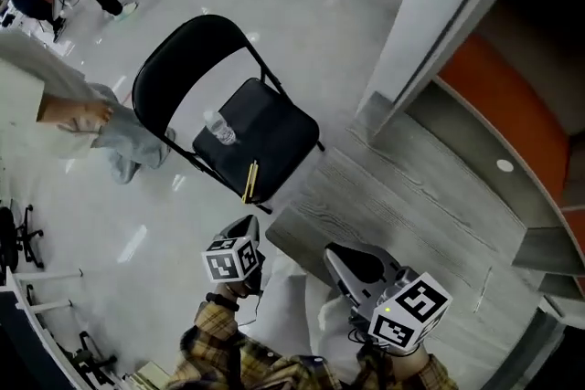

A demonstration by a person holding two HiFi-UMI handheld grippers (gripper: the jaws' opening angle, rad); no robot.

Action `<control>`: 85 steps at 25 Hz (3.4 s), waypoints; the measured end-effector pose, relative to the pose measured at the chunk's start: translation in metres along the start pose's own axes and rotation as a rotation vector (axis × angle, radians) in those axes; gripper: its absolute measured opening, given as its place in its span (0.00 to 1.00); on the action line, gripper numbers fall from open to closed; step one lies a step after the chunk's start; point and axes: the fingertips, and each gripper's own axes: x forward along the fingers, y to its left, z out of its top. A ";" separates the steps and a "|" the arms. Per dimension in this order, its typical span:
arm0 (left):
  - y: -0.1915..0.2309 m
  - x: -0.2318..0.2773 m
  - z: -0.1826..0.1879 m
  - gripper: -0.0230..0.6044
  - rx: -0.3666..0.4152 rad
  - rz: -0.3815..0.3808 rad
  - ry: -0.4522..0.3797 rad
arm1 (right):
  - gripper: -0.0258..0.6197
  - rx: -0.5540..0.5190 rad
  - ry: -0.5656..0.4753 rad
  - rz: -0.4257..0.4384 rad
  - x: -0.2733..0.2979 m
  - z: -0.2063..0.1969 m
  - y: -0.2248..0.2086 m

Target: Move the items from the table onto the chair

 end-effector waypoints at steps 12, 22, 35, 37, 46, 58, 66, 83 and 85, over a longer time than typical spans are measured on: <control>-0.297 -0.188 0.028 0.04 0.271 -0.372 -0.264 | 0.07 -0.027 -0.166 -0.277 -0.286 -0.037 0.039; -0.477 -0.247 -0.071 0.04 0.578 -0.741 -0.105 | 0.07 0.088 -0.354 -0.602 -0.405 -0.067 0.022; -0.511 -0.267 -0.074 0.04 0.655 -0.902 -0.066 | 0.07 0.052 -0.399 -0.683 -0.404 -0.047 0.035; -0.508 -0.265 -0.074 0.04 0.653 -0.901 -0.061 | 0.07 0.054 -0.396 -0.684 -0.402 -0.048 0.035; -0.500 -0.262 -0.073 0.04 0.663 -0.908 -0.045 | 0.07 0.061 -0.393 -0.672 -0.394 -0.048 0.033; -0.493 -0.261 -0.072 0.04 0.603 -0.885 -0.045 | 0.07 0.074 -0.368 -0.682 -0.400 -0.059 0.023; -0.476 -0.256 -0.078 0.04 0.590 -0.816 -0.038 | 0.07 0.105 -0.316 -0.745 -0.424 -0.086 -0.014; -0.431 -0.227 -0.098 0.04 0.536 -0.672 0.046 | 0.23 0.231 -0.012 -0.886 -0.439 -0.177 -0.171; -0.430 -0.222 -0.101 0.04 0.534 -0.666 0.061 | 0.23 0.247 0.029 -0.900 -0.436 -0.190 -0.188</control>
